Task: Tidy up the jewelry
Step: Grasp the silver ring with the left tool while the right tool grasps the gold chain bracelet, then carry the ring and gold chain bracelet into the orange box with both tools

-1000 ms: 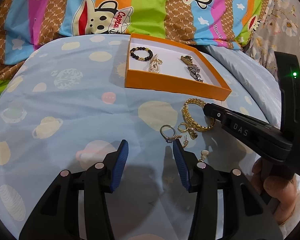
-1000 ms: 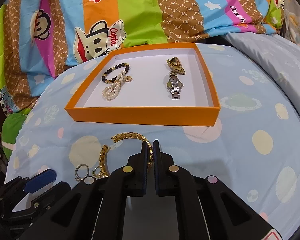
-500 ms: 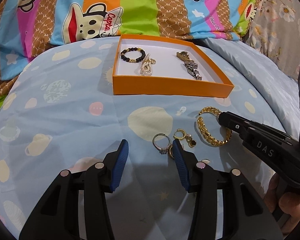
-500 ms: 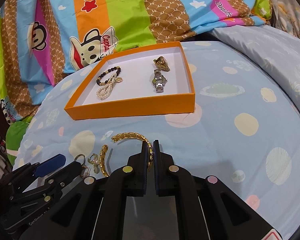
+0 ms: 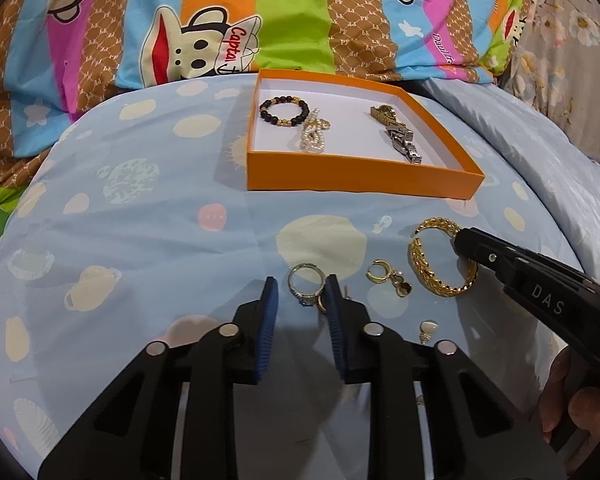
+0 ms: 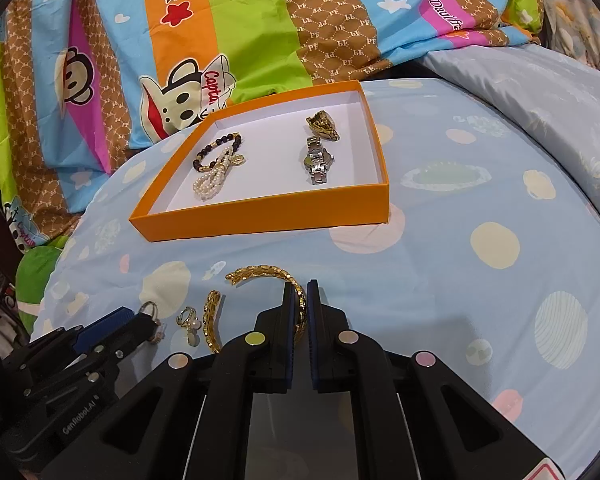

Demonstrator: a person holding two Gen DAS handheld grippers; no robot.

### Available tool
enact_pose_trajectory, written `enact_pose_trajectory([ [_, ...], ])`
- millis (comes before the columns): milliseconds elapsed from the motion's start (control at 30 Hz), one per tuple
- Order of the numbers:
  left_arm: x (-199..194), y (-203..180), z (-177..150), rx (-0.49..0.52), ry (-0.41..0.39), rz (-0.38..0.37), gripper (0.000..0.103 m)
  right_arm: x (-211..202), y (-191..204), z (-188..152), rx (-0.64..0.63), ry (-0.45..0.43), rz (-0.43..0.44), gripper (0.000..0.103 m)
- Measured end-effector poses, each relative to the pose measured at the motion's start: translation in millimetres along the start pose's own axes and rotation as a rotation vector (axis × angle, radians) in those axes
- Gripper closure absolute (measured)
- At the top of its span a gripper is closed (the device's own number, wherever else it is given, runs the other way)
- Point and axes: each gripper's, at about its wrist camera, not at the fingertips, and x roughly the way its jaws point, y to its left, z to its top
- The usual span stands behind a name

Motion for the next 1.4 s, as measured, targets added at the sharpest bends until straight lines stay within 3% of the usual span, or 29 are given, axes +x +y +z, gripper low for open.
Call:
enact_pose_trajectory([
  [300,-3,10,0,-0.049,-0.007,-0.046,0.084,0,0,0,0.0,0.0,0.004,0.098],
  [700,1,3,2,-0.026,-0.004,-0.042,0.084,0,3,0,-0.004,0.0,0.002,0.098],
  [1033,-11,11,3,-0.059,-0.055,-0.063,0.085,-2,3,0,-0.007,-0.011,0.006,0.098],
  [1400,-15,16,3,-0.062,-0.076,-0.028,0.085,-12,1,1,-0.004,-0.052,0.006,0.098],
])
